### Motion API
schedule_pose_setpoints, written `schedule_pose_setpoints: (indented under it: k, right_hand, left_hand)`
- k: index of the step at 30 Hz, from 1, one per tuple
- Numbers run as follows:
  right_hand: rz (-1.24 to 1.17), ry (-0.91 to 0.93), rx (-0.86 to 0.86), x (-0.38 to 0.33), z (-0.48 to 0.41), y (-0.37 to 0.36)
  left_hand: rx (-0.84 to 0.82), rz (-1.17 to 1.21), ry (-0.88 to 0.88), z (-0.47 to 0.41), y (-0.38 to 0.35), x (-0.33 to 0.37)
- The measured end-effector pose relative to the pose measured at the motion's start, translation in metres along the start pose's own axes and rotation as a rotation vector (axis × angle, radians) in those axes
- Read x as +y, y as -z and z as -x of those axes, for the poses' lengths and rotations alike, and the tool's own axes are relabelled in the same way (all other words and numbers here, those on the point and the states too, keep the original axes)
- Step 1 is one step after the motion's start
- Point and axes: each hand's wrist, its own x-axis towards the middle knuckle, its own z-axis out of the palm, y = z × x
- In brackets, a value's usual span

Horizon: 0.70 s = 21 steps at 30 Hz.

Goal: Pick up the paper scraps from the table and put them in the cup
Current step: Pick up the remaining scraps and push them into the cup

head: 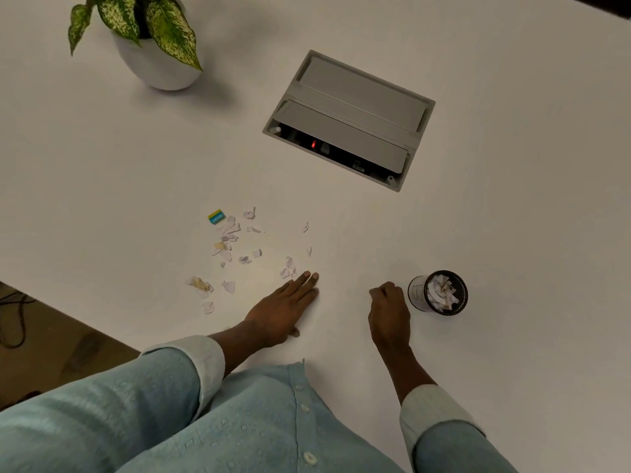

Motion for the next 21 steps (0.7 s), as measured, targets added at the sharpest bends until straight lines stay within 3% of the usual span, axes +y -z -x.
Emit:
schedule_pose_setpoints:
  k: [4, 9, 13, 16, 21]
  right_hand:
    - [-0.041, -0.022, -0.006, -0.008, -0.001, 0.014]
    - [-0.207, 0.026, 0.367, -0.017, 0.011, 0.053]
    - [-0.191, -0.160, 0.616, 0.008, 0.017, 0.088]
    - [-0.163, -0.264, 0.649, 0.030, 0.016, 0.100]
    - [-0.097, -0.242, 0.578, 0.051, 0.013, 0.097]
  left_hand:
    - [-0.006, -0.038, 0.011, -0.002, -0.005, 0.002]
    - [-0.003, -0.031, 0.014, -0.002, -0.008, -0.002]
    - [-0.011, -0.031, 0.007, -0.002, -0.008, -0.003]
    - [0.000, -0.026, -0.011, -0.002, -0.008, -0.003]
    - [0.009, -0.047, -0.018, -0.001, -0.010, -0.003]
